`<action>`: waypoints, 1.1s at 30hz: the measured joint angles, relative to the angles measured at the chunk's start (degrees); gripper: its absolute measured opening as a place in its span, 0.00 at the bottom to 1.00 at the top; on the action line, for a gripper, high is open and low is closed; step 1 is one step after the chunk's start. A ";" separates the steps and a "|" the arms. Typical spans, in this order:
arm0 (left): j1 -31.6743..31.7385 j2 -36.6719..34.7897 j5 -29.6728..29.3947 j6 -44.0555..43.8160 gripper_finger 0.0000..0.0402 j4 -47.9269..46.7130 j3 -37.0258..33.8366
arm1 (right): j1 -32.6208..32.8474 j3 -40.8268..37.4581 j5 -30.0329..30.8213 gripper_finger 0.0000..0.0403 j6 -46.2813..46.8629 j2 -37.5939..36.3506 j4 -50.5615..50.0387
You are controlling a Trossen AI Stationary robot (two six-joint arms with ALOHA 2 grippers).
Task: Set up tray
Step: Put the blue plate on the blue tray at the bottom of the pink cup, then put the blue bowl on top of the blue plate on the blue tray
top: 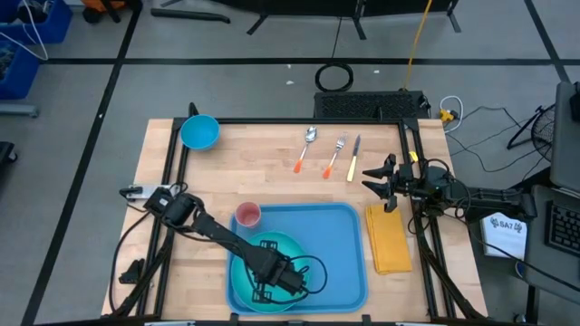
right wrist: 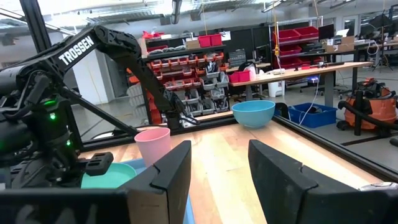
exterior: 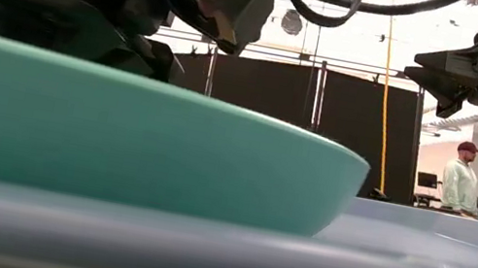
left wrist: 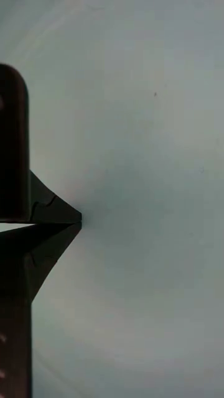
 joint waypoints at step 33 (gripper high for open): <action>27.51 -57.64 -43.39 -3.39 0.07 7.63 -26.21 | 0.02 0.02 -4.57 0.38 3.17 0.66 -1.78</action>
